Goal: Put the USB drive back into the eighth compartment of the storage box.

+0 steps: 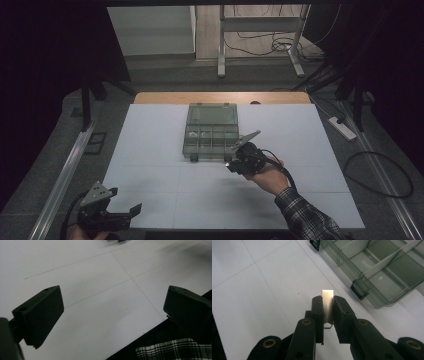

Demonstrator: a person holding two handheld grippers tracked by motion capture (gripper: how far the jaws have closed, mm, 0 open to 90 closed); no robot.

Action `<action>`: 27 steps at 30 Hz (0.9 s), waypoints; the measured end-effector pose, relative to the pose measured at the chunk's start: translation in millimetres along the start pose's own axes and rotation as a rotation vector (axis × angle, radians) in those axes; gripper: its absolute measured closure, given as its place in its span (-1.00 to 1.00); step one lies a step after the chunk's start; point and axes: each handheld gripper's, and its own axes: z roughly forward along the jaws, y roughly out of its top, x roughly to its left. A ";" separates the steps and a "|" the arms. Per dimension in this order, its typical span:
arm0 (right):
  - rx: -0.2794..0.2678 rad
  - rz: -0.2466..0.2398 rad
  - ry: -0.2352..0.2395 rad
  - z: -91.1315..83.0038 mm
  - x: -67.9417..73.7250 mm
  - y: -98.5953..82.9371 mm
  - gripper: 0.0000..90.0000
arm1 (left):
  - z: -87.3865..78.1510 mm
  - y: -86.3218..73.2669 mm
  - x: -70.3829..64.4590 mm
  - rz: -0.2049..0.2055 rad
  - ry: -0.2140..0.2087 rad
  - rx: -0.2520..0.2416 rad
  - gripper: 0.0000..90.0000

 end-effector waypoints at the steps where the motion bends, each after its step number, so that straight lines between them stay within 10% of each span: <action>1: 0.000 0.002 -0.003 0.0 -0.7 0.5 0.74 | 0.0 0.0 0.0 0.000 0.000 0.000 -0.93; 27: -0.042 0.025 -0.060 3.2 -22.1 15.2 0.74 | 0.2 0.1 -0.1 0.001 0.002 0.002 -0.93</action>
